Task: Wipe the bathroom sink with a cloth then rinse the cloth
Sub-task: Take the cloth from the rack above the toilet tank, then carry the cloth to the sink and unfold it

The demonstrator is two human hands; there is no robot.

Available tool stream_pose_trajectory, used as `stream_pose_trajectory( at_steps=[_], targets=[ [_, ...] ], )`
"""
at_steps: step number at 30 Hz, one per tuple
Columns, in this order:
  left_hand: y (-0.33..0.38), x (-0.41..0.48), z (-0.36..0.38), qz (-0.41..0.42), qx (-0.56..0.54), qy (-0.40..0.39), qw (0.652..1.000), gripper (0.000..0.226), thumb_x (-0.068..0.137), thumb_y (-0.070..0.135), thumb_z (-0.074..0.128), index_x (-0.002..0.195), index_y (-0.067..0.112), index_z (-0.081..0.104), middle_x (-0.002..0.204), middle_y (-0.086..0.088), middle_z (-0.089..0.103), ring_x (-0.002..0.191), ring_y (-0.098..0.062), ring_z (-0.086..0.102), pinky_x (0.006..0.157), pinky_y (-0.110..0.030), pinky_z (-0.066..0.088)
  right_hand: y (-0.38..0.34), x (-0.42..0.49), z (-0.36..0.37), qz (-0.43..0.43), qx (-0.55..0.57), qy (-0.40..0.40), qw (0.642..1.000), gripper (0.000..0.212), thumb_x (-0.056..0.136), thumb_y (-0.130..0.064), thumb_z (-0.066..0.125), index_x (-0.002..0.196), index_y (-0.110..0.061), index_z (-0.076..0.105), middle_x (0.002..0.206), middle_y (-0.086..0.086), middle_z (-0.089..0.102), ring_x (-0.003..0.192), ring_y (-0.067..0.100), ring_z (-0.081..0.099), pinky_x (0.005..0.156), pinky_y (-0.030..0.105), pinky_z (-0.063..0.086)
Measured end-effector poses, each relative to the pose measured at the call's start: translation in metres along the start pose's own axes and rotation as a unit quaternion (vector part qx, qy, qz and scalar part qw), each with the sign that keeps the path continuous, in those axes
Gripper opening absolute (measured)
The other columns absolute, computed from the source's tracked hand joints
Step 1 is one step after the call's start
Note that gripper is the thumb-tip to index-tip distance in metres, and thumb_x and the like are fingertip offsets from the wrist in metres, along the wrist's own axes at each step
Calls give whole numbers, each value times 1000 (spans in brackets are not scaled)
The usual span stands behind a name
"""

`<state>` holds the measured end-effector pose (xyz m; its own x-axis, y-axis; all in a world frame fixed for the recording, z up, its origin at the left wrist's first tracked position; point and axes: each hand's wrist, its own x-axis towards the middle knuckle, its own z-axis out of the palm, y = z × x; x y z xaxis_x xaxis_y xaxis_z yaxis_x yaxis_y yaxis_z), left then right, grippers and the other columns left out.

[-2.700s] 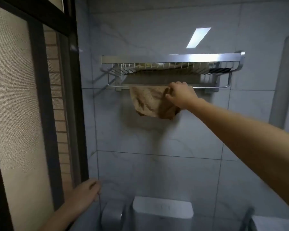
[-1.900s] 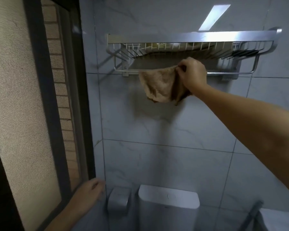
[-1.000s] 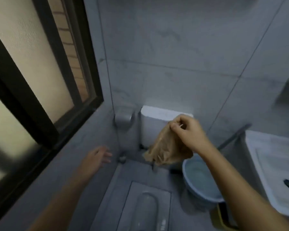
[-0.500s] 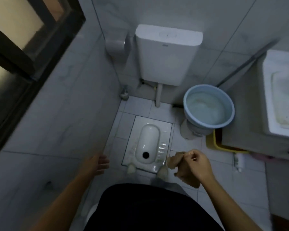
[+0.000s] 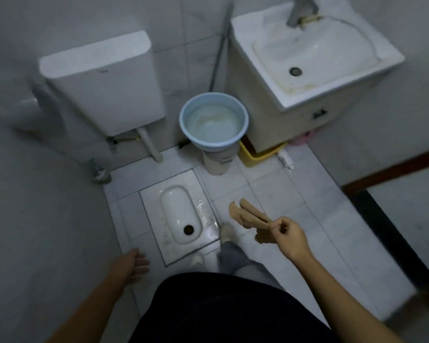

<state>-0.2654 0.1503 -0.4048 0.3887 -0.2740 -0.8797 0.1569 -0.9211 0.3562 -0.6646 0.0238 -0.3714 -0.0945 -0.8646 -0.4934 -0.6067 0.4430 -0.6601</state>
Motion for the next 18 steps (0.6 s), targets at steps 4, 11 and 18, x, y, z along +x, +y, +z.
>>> stream_pose_trajectory(
  at_steps=[4,11,18],
  targets=[
    [40,-14,61,73,158,-51,984,29,103,24,48,94,2,64,89,-18,70,68,-26,62,62,-28,42,74,-56,-18,105,37,72,991,17,93,-17,59,77,-11,62,72,7,68,69,23,64,61,34,52],
    [82,-66,188,233,343,-161,896,29,101,25,50,95,2,67,99,-19,74,71,-23,66,60,-27,47,191,-129,-35,239,128,173,947,18,90,-16,65,73,-16,62,80,3,69,80,24,63,69,32,46],
    [80,-96,271,241,371,-154,884,31,104,27,49,103,1,67,103,-21,73,75,-28,66,63,-30,49,257,-132,-90,251,163,169,939,22,91,-23,68,74,-11,61,71,4,60,74,25,59,67,34,45]
  ],
)
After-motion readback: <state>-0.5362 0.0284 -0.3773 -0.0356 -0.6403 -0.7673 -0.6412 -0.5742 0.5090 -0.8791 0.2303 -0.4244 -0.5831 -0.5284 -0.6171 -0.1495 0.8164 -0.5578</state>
